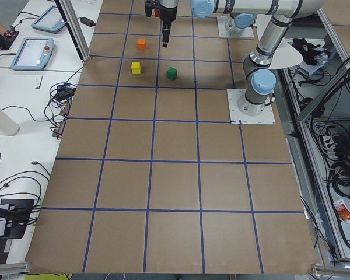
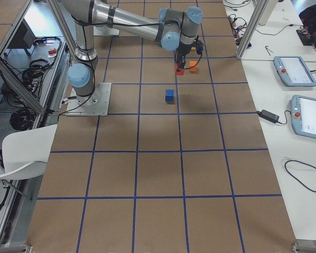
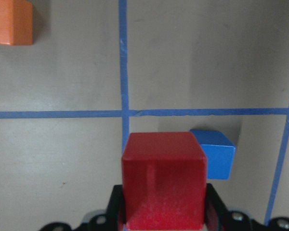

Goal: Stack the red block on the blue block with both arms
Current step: 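Carry the red cube with the right gripper over the blue cube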

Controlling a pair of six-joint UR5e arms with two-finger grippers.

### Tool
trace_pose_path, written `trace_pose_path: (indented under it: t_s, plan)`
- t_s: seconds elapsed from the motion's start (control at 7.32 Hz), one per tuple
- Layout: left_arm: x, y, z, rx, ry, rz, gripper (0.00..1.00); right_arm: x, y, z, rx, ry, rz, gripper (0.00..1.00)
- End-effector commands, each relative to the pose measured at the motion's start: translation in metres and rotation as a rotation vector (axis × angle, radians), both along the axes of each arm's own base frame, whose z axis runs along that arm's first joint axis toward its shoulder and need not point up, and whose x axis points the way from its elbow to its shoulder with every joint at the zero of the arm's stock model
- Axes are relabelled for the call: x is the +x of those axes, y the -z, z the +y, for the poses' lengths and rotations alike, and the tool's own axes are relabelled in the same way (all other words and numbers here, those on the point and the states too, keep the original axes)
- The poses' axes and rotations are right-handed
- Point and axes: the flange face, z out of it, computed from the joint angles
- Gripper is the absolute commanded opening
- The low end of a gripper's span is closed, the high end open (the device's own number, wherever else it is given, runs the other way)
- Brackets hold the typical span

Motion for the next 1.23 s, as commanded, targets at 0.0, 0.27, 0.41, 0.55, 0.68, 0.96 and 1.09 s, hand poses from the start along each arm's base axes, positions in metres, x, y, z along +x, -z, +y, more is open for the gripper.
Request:
trace_pose_path:
  t_s: [0.0,0.27,0.41,0.55,0.68,0.96,1.09]
  plan:
    - [0.001,-0.001,-0.001,-0.006,-0.001,0.001,1.00,-0.060,0.025,0.016,0.020,0.037,-0.012,0.00]
    - [0.003,0.000,0.001,-0.005,-0.007,0.001,1.00,-0.066,0.057,0.036,-0.052,0.010,0.008,0.00]
    - [0.002,0.001,0.001,-0.003,-0.007,0.002,1.00,-0.067,0.067,0.044,-0.047,0.004,0.033,0.00]
    - [0.002,0.000,0.002,-0.005,-0.003,0.000,1.00,-0.067,0.068,0.045,-0.048,0.004,0.035,0.00]
    - [0.002,0.000,0.002,-0.005,-0.004,0.000,1.00,-0.065,0.068,0.046,-0.045,0.004,0.032,0.00]
    - [0.002,0.001,0.002,-0.003,-0.004,0.001,1.00,-0.062,0.068,0.046,-0.041,0.005,0.019,0.00]
    - [0.002,0.001,0.002,-0.003,-0.004,0.001,1.00,-0.061,0.068,0.047,-0.040,0.004,0.017,0.00]
